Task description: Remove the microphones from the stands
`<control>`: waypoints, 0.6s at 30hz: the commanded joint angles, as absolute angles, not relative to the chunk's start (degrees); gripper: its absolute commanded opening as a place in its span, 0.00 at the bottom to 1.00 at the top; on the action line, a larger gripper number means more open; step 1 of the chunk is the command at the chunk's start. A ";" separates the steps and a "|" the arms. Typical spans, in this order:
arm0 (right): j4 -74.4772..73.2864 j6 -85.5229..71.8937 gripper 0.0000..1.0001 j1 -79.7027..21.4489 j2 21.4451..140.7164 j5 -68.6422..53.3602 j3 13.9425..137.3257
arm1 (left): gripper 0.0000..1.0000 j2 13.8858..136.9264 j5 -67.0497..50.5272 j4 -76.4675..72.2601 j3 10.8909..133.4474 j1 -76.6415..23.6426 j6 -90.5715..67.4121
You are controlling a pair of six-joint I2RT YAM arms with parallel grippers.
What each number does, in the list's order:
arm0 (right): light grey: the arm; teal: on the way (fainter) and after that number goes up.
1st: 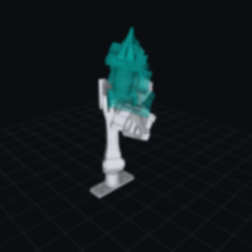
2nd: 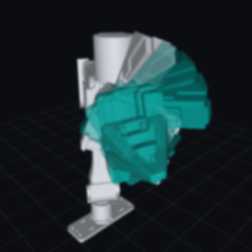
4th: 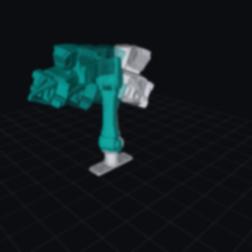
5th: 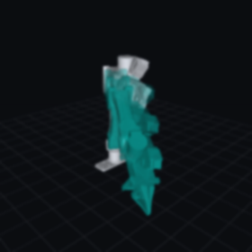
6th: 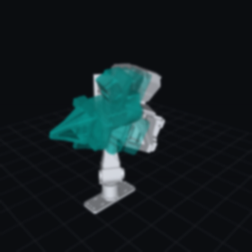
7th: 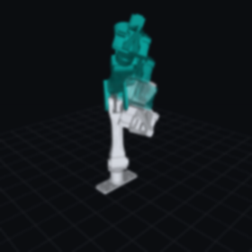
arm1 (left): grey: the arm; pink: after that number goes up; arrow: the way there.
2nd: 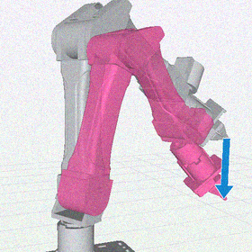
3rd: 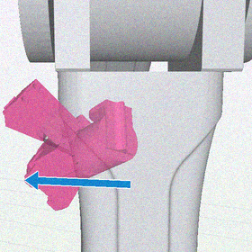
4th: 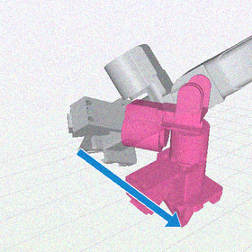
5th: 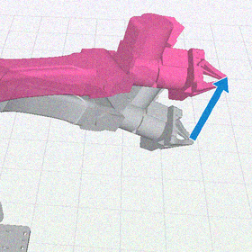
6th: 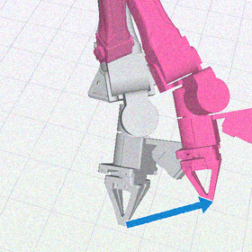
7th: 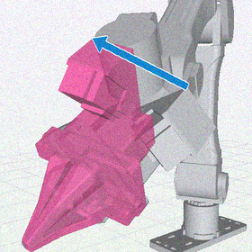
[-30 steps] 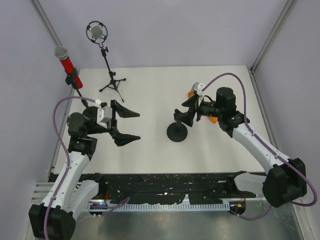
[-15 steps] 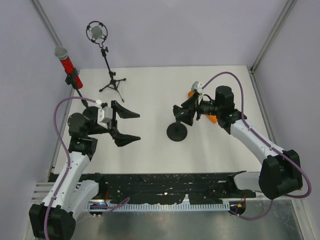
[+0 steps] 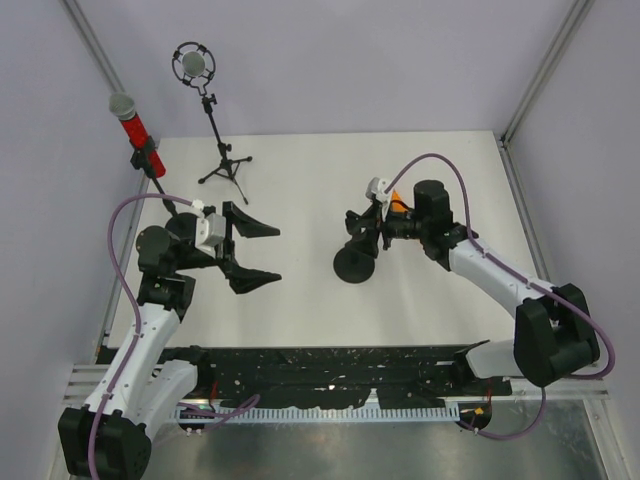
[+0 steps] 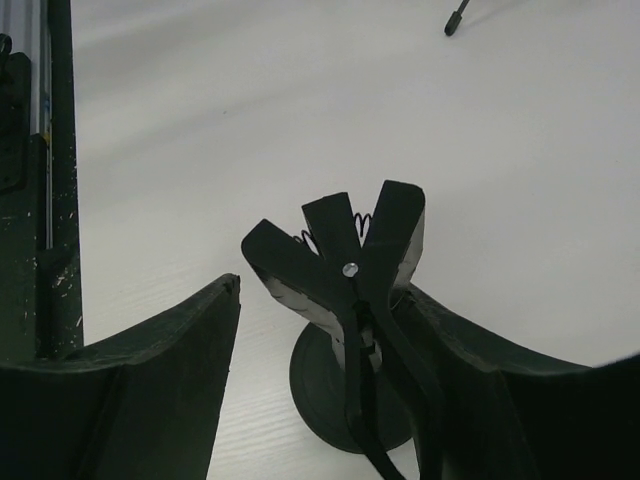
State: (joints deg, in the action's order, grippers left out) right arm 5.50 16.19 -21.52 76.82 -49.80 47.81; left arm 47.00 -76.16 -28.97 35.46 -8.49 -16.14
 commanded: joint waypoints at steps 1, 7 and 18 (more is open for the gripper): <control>8.96 16.97 0.62 -21.97 78.48 -48.52 51.50 | 0.99 46.85 -76.73 -31.03 35.42 -8.17 -15.91; 13.35 12.93 0.32 -21.97 80.24 -48.16 51.86 | 0.99 47.37 -76.55 -30.94 35.42 -8.17 -15.65; 20.12 7.21 0.22 -21.97 74.01 -46.23 49.92 | 0.99 47.64 -76.38 -30.85 35.42 -8.17 -15.29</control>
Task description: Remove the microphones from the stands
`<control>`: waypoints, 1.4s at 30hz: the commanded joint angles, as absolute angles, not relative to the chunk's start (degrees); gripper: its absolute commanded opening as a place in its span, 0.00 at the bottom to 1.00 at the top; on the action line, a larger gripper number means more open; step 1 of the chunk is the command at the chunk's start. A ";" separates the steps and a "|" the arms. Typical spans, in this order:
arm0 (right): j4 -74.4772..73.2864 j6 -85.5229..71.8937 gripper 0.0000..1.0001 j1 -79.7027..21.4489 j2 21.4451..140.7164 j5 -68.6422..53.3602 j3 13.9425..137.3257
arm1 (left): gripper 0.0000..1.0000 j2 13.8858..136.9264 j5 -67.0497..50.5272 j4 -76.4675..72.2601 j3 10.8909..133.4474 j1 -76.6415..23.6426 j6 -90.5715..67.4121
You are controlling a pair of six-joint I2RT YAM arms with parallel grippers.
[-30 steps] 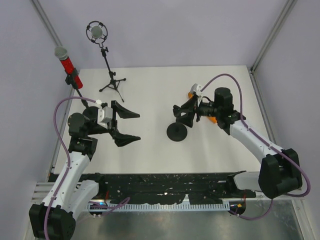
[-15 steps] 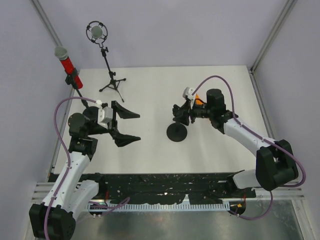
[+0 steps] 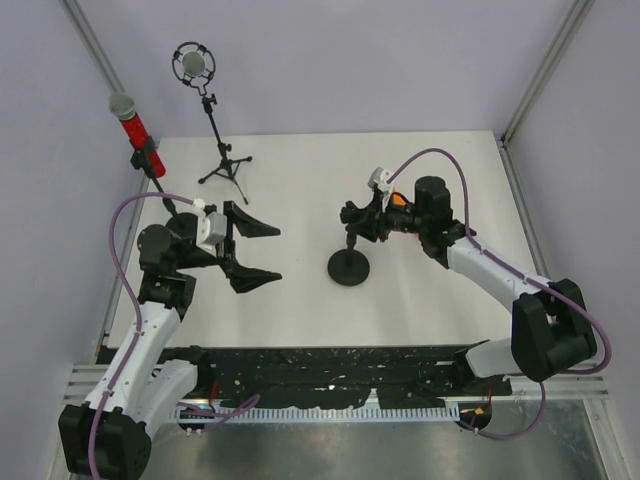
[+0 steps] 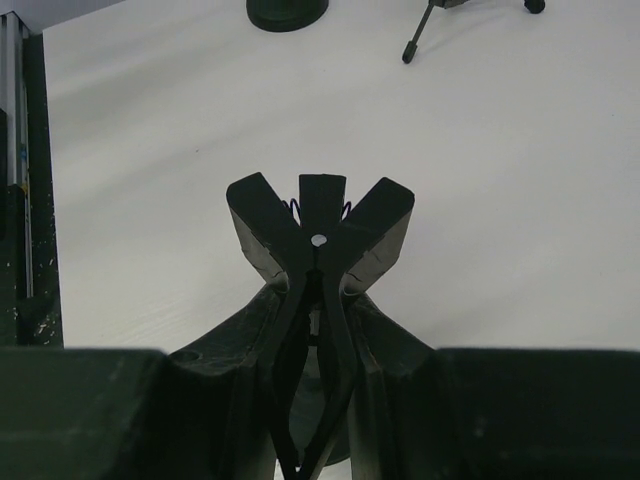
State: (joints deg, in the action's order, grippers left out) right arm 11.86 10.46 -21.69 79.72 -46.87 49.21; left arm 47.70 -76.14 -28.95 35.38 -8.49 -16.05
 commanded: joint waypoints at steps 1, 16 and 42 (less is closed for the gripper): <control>20.21 6.95 0.22 -22.06 73.22 -45.62 49.92 | 0.99 47.72 -76.29 -30.76 35.33 -8.17 -15.38; 19.16 9.75 0.19 -21.27 67.41 -27.00 54.58 | 0.99 47.64 -76.29 -30.85 35.59 -8.18 -15.64; 18.55 12.92 0.15 -6.24 97.98 -6.78 88.48 | 0.99 51.85 -76.11 -20.75 37.79 -7.38 -7.13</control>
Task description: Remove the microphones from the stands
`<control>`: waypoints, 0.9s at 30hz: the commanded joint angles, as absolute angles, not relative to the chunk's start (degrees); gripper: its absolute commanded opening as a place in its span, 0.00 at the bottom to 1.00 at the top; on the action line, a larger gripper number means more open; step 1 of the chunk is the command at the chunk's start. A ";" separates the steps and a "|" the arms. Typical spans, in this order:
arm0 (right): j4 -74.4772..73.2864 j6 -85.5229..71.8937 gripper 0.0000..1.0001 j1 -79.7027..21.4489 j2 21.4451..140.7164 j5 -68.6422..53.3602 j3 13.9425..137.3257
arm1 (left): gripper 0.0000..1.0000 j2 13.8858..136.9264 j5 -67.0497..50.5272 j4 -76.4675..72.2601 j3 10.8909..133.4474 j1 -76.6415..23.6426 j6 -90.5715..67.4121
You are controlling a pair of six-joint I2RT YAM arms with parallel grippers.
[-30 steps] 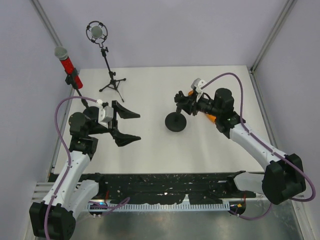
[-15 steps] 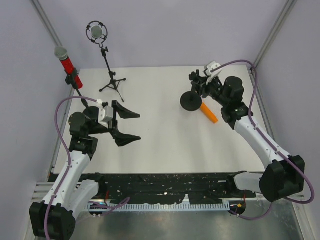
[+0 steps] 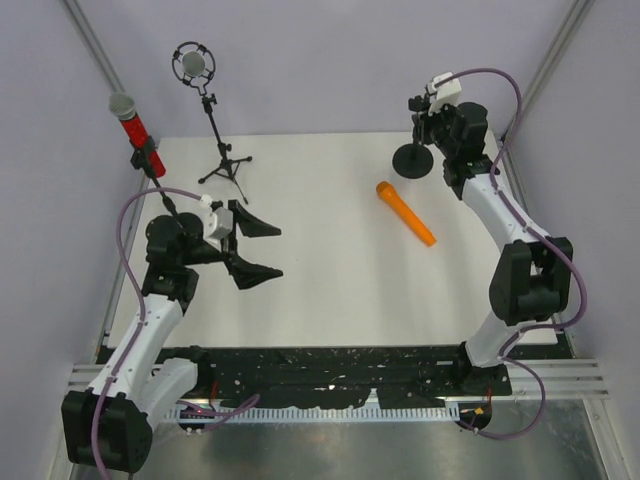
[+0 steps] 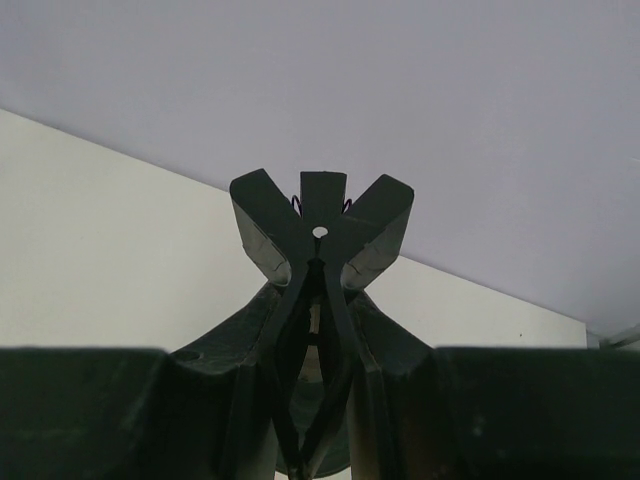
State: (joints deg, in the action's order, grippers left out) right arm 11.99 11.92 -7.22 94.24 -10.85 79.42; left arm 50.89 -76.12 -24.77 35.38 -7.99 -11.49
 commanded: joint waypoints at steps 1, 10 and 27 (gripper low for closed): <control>18.46 12.92 0.15 -6.07 100.78 -6.42 89.64 | 0.99 52.29 -76.11 -19.79 38.14 -7.03 -6.60; 14.94 12.30 0.14 -4.04 117.67 -5.01 105.11 | 1.00 55.72 -75.24 -11.61 40.25 -6.06 -0.35; 18.19 11.51 0.26 -2.64 121.38 -7.12 102.14 | 1.00 56.87 -74.88 -11.34 40.87 -5.10 -0.44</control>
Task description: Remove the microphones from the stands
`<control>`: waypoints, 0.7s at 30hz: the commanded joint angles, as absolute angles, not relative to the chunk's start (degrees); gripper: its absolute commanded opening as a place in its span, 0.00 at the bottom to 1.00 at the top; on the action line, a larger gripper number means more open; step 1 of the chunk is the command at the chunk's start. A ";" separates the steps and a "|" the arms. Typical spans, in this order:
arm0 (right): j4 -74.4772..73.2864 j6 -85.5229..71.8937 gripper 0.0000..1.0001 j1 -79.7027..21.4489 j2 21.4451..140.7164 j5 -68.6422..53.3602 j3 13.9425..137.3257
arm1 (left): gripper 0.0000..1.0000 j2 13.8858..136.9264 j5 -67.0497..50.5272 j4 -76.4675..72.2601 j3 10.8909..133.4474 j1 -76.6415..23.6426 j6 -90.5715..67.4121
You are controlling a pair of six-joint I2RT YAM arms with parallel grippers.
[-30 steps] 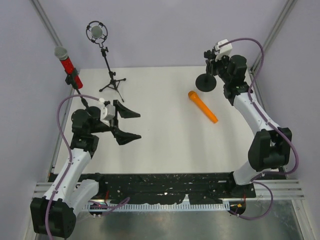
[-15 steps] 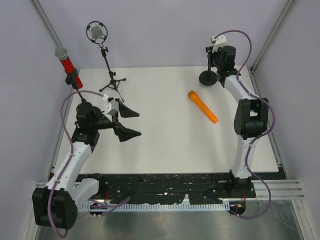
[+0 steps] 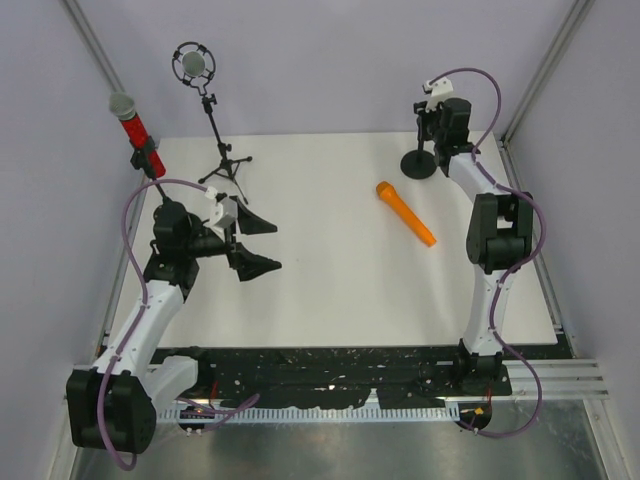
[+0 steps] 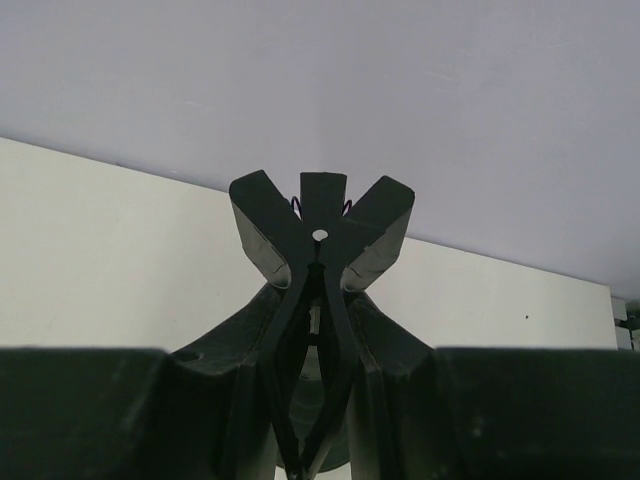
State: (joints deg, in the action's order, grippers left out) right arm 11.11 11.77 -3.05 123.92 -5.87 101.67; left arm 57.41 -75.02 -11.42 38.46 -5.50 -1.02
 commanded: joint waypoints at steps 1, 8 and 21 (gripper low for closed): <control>18.37 11.51 0.29 -2.55 121.12 -7.29 101.61 | 1.00 56.69 -74.71 -11.34 40.87 -5.18 -0.44; 18.63 11.60 0.75 -2.55 114.98 -9.05 95.11 | 1.00 55.20 -72.07 -7.05 41.39 -4.92 3.85; 4.67 12.74 1.00 -2.29 90.38 -3.96 82.28 | 1.00 47.82 -53.45 10.62 42.54 -3.87 15.55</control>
State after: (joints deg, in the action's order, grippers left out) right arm 8.40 11.97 -2.39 101.34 -6.90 85.27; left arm 51.42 -61.80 3.77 40.38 -4.23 11.94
